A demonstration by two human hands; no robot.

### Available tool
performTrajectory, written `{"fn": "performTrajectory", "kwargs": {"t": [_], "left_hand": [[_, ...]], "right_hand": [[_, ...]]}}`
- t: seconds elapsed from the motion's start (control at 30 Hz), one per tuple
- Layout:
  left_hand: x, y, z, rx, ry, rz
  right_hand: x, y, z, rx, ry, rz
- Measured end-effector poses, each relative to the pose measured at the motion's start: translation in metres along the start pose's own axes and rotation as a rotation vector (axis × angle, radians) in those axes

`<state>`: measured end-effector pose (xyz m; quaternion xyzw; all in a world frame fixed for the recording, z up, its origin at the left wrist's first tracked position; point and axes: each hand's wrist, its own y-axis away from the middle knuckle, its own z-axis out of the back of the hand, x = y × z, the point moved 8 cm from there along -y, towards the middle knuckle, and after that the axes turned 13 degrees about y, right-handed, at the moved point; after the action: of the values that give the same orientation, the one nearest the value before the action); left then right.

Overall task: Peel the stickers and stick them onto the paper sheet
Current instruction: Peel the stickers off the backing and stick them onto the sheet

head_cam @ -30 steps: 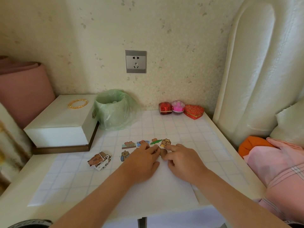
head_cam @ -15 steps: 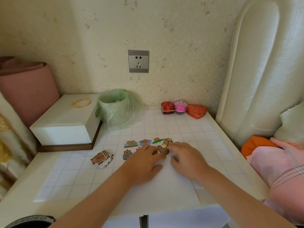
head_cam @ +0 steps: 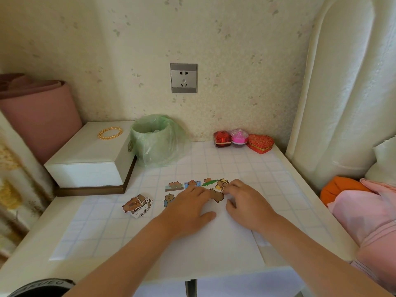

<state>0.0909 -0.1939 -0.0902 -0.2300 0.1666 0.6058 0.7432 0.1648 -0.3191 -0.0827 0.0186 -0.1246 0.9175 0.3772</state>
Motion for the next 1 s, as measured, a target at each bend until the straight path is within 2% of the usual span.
{"fn": "performTrajectory", "kwargs": {"t": [0.23, 0.53, 0.8, 1.0], "left_hand": [[-0.001, -0.012, -0.006, -0.054, -0.297, 0.058], [0.008, -0.018, -0.007, -0.066, -0.289, 0.105], [0.002, -0.019, -0.011, -0.066, -0.352, 0.103], [0.002, -0.021, -0.011, -0.063, -0.337, 0.130]], "right_hand": [[0.005, 0.002, -0.001, 0.011, 0.059, 0.055], [-0.004, 0.000, 0.001, 0.058, -0.014, -0.030], [0.002, 0.002, 0.000, 0.080, 0.132, 0.010], [-0.006, 0.000, 0.007, 0.042, 0.106, -0.045]]}}
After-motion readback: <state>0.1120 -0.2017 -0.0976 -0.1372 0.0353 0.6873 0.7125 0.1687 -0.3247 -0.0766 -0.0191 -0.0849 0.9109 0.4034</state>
